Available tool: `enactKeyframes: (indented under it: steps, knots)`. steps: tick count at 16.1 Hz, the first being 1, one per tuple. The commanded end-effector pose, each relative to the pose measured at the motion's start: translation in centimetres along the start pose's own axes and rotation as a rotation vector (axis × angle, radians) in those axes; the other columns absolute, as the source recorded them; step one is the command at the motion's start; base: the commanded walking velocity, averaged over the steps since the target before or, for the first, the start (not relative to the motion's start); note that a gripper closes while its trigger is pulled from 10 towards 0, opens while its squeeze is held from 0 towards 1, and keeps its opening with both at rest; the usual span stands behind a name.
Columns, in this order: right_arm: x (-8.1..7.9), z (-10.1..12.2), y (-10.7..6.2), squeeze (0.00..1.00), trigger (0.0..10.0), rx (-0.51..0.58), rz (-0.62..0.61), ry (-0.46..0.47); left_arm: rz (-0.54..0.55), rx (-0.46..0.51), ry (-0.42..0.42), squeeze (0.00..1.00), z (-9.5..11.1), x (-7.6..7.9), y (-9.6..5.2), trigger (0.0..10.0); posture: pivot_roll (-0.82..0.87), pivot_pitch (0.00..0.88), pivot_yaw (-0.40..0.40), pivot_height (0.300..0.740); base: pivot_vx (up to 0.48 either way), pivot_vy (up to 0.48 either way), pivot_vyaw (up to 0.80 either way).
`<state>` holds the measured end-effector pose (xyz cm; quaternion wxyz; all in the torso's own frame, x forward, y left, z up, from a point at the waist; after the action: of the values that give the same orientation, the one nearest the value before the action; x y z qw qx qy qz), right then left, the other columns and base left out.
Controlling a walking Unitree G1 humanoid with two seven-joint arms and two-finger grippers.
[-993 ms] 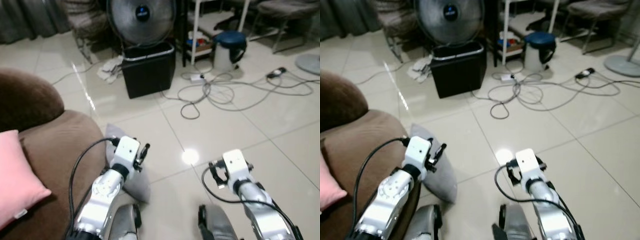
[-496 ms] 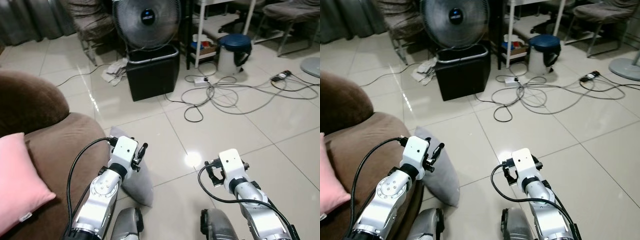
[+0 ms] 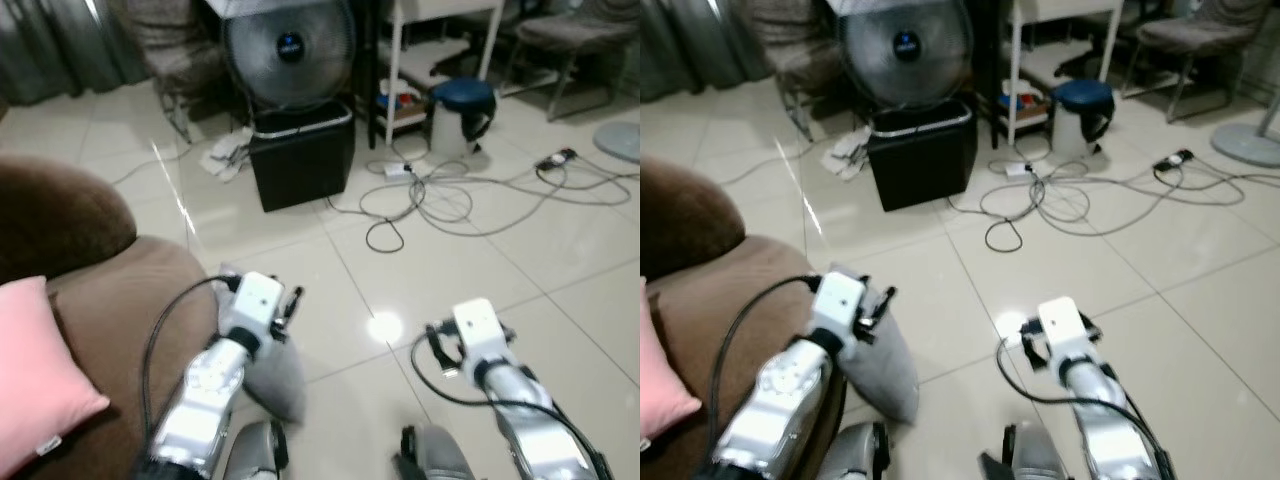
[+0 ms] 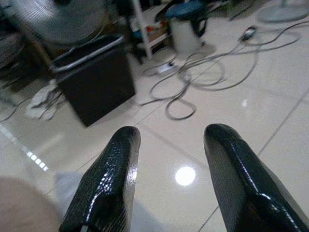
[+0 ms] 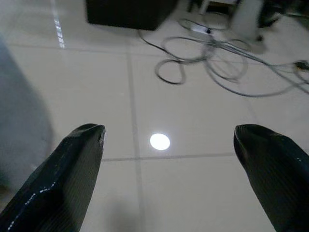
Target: Move the pillow to the sofa from floor
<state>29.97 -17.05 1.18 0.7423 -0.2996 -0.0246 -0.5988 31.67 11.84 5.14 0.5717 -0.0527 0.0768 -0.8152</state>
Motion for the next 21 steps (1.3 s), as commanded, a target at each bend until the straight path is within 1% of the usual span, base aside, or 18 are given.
enactKeyframes:
  steps: [1, 8, 10, 13, 14, 16, 18, 19, 20, 21]
  knots:
    - [-0.3, 0.2, 0.0, 0.0, 10.0, 0.006, 0.011, 0.002, 0.006, 0.001, -0.009, 0.0, 0.1, -0.2, 0.1, 10.0, -0.04, 0.0, 0.096, 0.594, 0.337, 0.0, 0.0]
    - [-0.2, 0.3, 0.0, 0.0, 10.0, 0.005, 0.012, 0.002, 0.008, 0.0, -0.01, 0.0, 0.1, -0.2, 0.0, 10.0, -0.03, 0.0, 0.094, 0.594, 0.341, 0.0, 0.0]
    - [-0.3, 0.5, 0.1, 0.0, 10.0, 0.014, 0.03, -0.021, 0.01, 0.001, -0.011, 0.0, 0.2, -0.2, 0.1, 10.0, -0.03, 0.0, 0.092, 0.594, 0.336, 0.0, 0.0]
    - [-0.5, 0.6, 0.1, 0.0, 10.0, 0.018, 0.03, -0.017, 0.013, 0.002, -0.011, 0.0, 0.2, -0.4, 0.1, 10.0, -0.03, 0.0, 0.091, 0.594, 0.33, 0.0, 0.8]
    - [-0.3, 0.5, 0.1, 0.0, 10.0, 0.014, 0.021, -0.001, 0.015, 0.001, -0.012, 0.0, 0.2, -0.4, 0.1, 10.0, -0.03, 0.0, 0.091, 0.594, 0.304, 0.0, 0.0]
    - [-0.3, 0.5, 0.1, 0.0, 10.0, 0.015, 0.025, 0.004, 0.021, 0.002, -0.018, 0.0, 0.2, -0.5, 0.1, 10.0, -0.03, 0.0, 0.091, 0.594, 0.0, 0.0, 0.0]
    - [-0.3, 0.5, 0.1, 0.0, 10.0, 0.015, 0.026, 0.003, 0.024, -0.021, -0.008, 0.0, -0.1, -0.5, 0.1, 10.0, -0.03, 0.0, 0.091, 0.594, 0.0, 0.0, 0.0]
    - [-0.2, 0.6, 0.1, 0.0, 10.0, 0.014, 0.027, 0.002, 0.031, -0.051, 0.012, 0.0, -0.6, -0.7, 0.1, 10.0, -0.03, 0.0, 0.09, 0.594, 0.0, 0.0, 0.0]
    - [-0.2, 0.6, 0.1, 0.0, 10.0, 0.011, 0.038, -0.011, 0.053, -0.096, 0.008, 0.0, -1.4, -1.1, 0.2, 10.0, -0.03, 0.0, 0.089, 0.594, 0.0, 0.0, 0.0]
    - [-0.2, 0.7, 0.0, 0.0, 10.0, 0.011, 0.055, -0.01, 0.045, -0.136, -0.026, 0.0, -2.1, -1.1, 0.3, 10.0, -0.03, 0.0, 0.081, 0.594, 0.0, 0.0, 0.0]
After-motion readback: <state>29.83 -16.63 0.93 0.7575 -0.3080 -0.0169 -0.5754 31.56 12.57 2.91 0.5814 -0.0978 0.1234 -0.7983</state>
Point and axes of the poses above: a point about 5 cm out from each wrist's last joint towards the gripper, its own y axis pointing out of the wrist towards the gripper, its own z axis along the axis of the wrist's last joint, x = y × z, the point moved 5 cm from there along y, pointing out of the wrist towards the gripper, and after that the axes turned 10 degrees about -y, right-handed, at the moved point
